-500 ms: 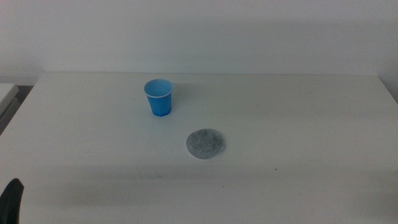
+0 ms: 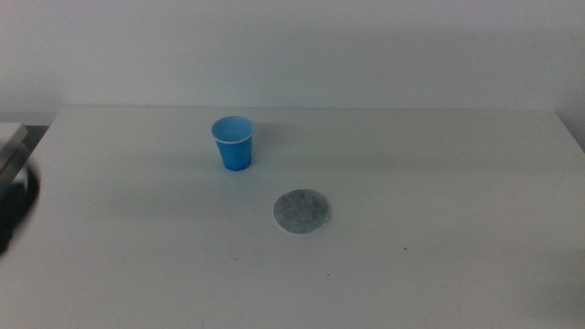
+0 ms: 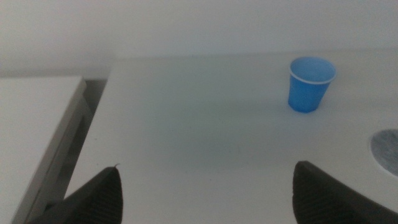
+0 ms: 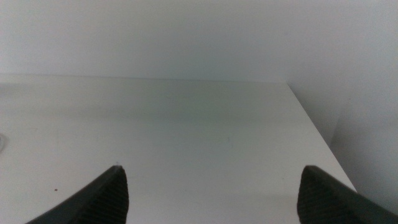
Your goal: Place an empty cup on a cup mat.
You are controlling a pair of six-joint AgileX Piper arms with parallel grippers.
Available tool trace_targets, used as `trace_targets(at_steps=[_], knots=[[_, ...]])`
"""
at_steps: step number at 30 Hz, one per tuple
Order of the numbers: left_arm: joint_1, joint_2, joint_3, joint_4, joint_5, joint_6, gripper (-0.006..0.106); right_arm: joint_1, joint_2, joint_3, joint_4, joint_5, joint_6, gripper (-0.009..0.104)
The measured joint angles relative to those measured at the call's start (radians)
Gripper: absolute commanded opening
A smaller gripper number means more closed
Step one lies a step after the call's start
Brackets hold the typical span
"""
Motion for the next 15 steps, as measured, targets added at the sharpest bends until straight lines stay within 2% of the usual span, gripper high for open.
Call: trace_targets(at_steps=[5,10,12,15], knots=[[0.0,0.274,-0.286,-0.04,0.149,0.015,0.094,0.0,0.0,0.0,0.0,0.0,0.0,0.093],[-0.013,0.57,-0.559,-0.095,0.241,0.103,0.094,0.0,0.0,0.0,0.0,0.0,0.0,0.093],[-0.041,0.672,-0.656,-0.089,0.284,0.096,0.094,0.0,0.0,0.0,0.0,0.0,0.0,0.093],[-0.109,0.822,-0.817,-0.034,0.369,0.023,0.094,0.0,0.0,0.0,0.0,0.0,0.0,0.093]])
